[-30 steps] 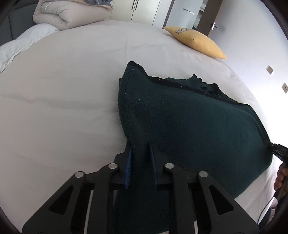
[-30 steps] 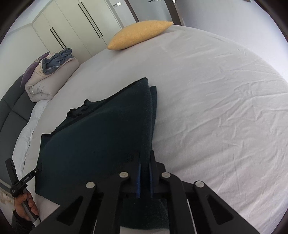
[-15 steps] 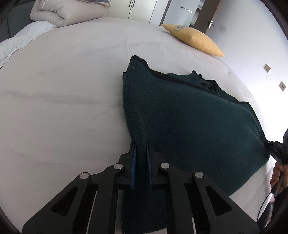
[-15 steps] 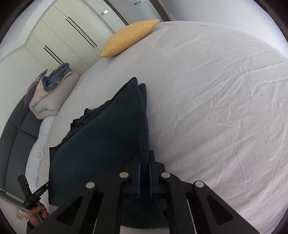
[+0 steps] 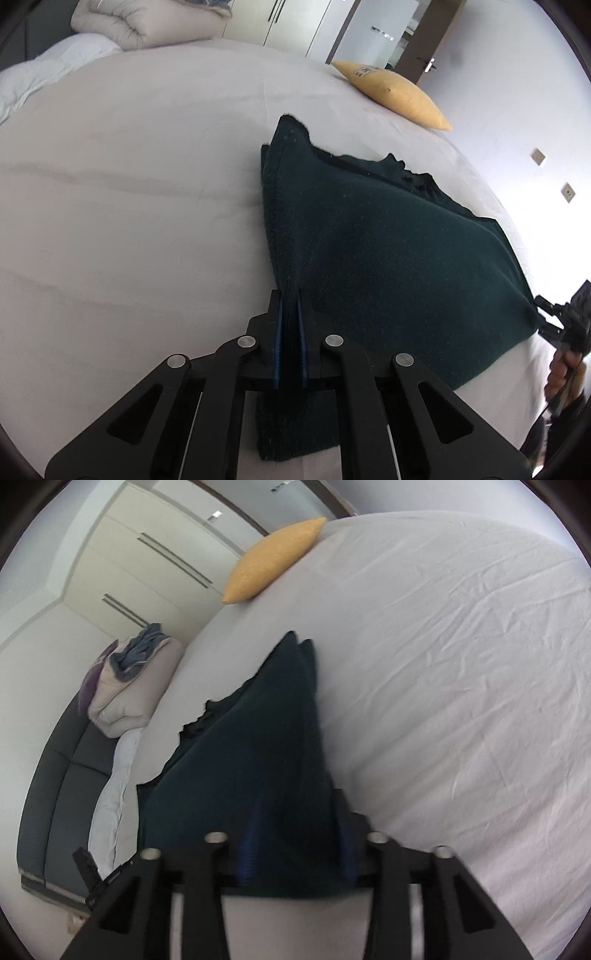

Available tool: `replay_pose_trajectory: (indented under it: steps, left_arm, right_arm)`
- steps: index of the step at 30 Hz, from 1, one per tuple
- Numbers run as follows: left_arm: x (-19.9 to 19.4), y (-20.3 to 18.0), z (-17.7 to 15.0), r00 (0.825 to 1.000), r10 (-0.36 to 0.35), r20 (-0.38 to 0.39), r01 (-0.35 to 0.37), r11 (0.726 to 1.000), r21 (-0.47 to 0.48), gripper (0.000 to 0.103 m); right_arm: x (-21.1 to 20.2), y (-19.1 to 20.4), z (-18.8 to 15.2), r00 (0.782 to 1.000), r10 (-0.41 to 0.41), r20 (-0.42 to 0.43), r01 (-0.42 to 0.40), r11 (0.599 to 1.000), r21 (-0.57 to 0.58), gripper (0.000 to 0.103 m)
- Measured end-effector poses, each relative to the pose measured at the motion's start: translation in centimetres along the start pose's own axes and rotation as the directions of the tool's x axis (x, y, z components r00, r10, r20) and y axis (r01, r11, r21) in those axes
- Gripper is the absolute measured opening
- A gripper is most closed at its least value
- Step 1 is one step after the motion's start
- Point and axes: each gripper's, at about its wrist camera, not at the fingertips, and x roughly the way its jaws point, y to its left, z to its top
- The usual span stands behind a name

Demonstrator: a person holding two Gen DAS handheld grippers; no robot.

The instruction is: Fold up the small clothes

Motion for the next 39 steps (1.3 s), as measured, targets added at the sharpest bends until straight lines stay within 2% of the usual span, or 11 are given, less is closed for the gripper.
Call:
replay_pose_trajectory:
  steps: [2, 5, 8, 15, 20, 21, 23, 24, 28, 32, 39]
  left_arm:
    - [-0.2, -0.1, -0.2, 1.000, 0.003, 0.003, -0.003, 1.000, 0.001, 0.007]
    - [-0.3, -0.9, -0.3, 0.999, 0.041, -0.005, -0.041, 0.998, 0.039, 0.006]
    - [-0.4, -1.2, -0.7, 0.998, 0.056, -0.017, -0.055, 0.997, 0.054, 0.005]
    - [-0.1, -0.4, -1.6, 0.999, 0.048, -0.022, -0.048, 0.999, 0.024, 0.008]
    - [-2.1, 1.5, -1.2, 0.999, -0.027, 0.017, 0.028, 0.996, -0.083, 0.018]
    - [-3.1, 2.0, -1.1, 0.999, -0.017, 0.033, 0.020, 0.993, -0.112, 0.023]
    - [-4.5, 3.1, -0.8, 0.996, -0.060, 0.066, 0.069, 0.984, -0.161, 0.072]
    - [-4.7, 3.7, -0.5, 0.994, -0.085, 0.075, 0.098, 0.977, -0.191, 0.083]
    - [-3.6, 5.5, 0.6, 0.977, -0.213, 0.031, 0.212, 0.926, -0.313, 0.087]
    - [-0.5, 4.6, 0.6, 0.928, -0.364, -0.079, 0.310, 0.873, -0.377, 0.087]
    - [2.0, 3.9, 1.1, 0.906, -0.393, -0.159, 0.301, 0.860, -0.413, 0.085]
  right_arm:
    - [0.1, 1.1, -0.9, 0.998, -0.063, -0.016, 0.061, 0.994, -0.092, 0.046]
    - [0.8, 2.4, -1.7, 0.982, -0.190, -0.024, 0.181, 0.962, -0.203, 0.013]
    - [0.4, 1.6, -1.4, 0.983, -0.181, -0.028, 0.175, 0.974, -0.141, 0.009]
    - [0.7, -1.3, -2.0, 0.994, -0.102, -0.027, 0.100, 0.993, -0.067, 0.008]
    - [-1.9, 1.6, -1.1, 0.980, -0.195, 0.034, 0.197, 0.975, -0.099, 0.041]
    - [-2.4, 2.4, -0.9, 0.982, -0.180, 0.055, 0.185, 0.977, -0.108, 0.041]
    - [-2.6, 4.0, -0.7, 0.990, -0.133, 0.057, 0.139, 0.982, -0.126, 0.041]
    - [-2.3, 5.0, -0.5, 0.995, -0.090, 0.047, 0.095, 0.986, -0.140, 0.042]
    - [0.9, 9.6, -0.5, 0.997, 0.065, -0.048, -0.073, 0.980, -0.184, 0.052]
    - [5.6, 13.9, -0.9, 0.963, 0.212, -0.164, -0.240, 0.954, -0.177, 0.053]
    - [11.6, 17.9, -1.1, 0.889, 0.353, -0.293, -0.396, 0.912, -0.103, 0.053]
